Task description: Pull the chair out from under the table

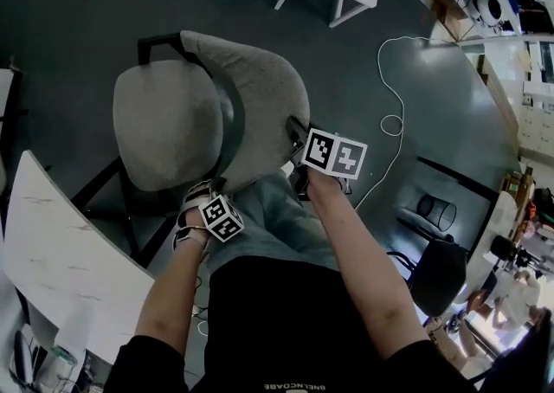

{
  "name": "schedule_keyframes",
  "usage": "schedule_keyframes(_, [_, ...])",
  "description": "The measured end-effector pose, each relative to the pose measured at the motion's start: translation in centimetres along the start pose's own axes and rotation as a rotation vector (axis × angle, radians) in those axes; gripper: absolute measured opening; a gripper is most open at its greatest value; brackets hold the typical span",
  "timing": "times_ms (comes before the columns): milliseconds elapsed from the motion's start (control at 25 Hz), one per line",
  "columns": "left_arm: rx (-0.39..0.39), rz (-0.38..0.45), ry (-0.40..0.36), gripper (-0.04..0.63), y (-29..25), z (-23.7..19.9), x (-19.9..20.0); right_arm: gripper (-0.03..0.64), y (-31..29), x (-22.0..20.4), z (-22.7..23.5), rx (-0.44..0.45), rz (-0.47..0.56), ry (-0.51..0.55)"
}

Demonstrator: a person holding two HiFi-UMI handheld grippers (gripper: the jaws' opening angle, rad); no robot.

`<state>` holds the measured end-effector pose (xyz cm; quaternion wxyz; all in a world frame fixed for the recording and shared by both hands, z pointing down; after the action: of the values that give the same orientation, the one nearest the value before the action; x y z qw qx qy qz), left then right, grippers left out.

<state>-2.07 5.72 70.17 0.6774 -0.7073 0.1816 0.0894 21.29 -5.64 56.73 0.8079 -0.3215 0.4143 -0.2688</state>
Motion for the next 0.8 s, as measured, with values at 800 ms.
schedule_keyframes(800, [-0.116,0.056,-0.240,0.137,-4.5,0.6,10.4,0.094,6.5,3.7,11.3,-0.164,0.148,-0.175])
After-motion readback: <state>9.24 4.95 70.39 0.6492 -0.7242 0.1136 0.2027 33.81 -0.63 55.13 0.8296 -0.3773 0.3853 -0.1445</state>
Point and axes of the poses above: the fingertips, and each gripper's own axes: y backward along the fingers, z to its right, x out of its top, the point moved 6 cm from there along y, backward along the fingers, and after that the axes turned 6 degrees about z, right-handed, at the moved point
